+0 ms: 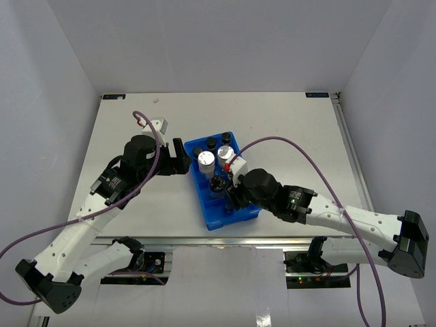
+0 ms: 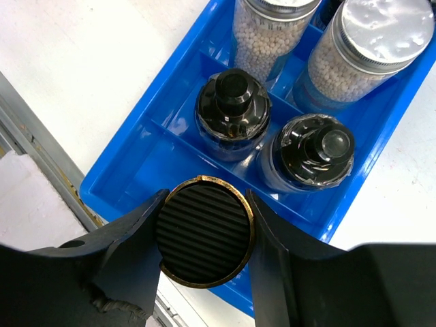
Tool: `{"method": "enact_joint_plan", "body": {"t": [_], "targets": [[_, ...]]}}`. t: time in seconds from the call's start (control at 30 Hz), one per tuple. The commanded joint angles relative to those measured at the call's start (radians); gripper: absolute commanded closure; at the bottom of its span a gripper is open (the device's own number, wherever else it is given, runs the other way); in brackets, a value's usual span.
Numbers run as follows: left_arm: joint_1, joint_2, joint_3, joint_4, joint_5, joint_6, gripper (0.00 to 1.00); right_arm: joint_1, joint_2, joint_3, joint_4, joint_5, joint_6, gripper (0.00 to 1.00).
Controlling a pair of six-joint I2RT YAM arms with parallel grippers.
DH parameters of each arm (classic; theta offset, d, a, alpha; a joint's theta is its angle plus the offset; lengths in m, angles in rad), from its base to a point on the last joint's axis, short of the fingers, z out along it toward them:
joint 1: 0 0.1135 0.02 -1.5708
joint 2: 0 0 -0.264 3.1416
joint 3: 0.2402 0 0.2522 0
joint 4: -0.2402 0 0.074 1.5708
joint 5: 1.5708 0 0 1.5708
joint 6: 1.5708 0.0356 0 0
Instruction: Organize the condiment bottles
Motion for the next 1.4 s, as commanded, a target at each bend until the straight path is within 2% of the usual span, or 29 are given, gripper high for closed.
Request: {"method": "enact_joint_plan", "body": {"t": [0.0,0.17,0.4,0.63,0.87,1.0,1.07,1.13,1.2,1.37], "targets": [[0.005,-0.021,0.033,-0.008,-0.010,0.004,0.02,0.011,0.007,-0.002,0.080,0.042,0.016,0.52],[0.006,-0.020,0.041,-0.011,-0.010,0.006,0.02,0.010,0.017,0.001,0.077,0.052,0.017,0.50],[0.005,-0.023,0.045,-0.018,-0.013,0.006,0.02,0.010,0.043,0.011,0.065,0.053,0.025,0.40],[0.006,-0.029,0.054,-0.036,-0.020,0.012,0.02,0.011,0.041,0.019,0.051,0.067,0.028,0.37],[0.006,-0.022,0.093,-0.052,-0.016,0.013,0.02,0.012,0.006,0.132,-0.040,0.107,0.012,0.32],[0.006,-0.017,0.116,-0.062,0.004,0.015,0.02,0.010,-0.029,0.218,-0.105,0.133,0.009,0.24],[0.006,-0.027,0.120,-0.061,0.028,0.026,0.02,0.004,-0.048,0.248,-0.139,0.153,0.011,0.17],[0.006,-0.045,0.117,-0.047,0.047,0.035,0.02,-0.017,-0.062,0.271,-0.155,0.189,0.032,0.08],[0.005,-0.066,0.116,-0.039,0.066,0.041,0.02,-0.058,-0.068,0.283,-0.181,0.219,0.052,0.05],[0.005,-0.077,0.132,-0.046,0.156,0.067,0.02,-0.199,-0.057,0.352,-0.286,0.238,0.146,0.10]]}}
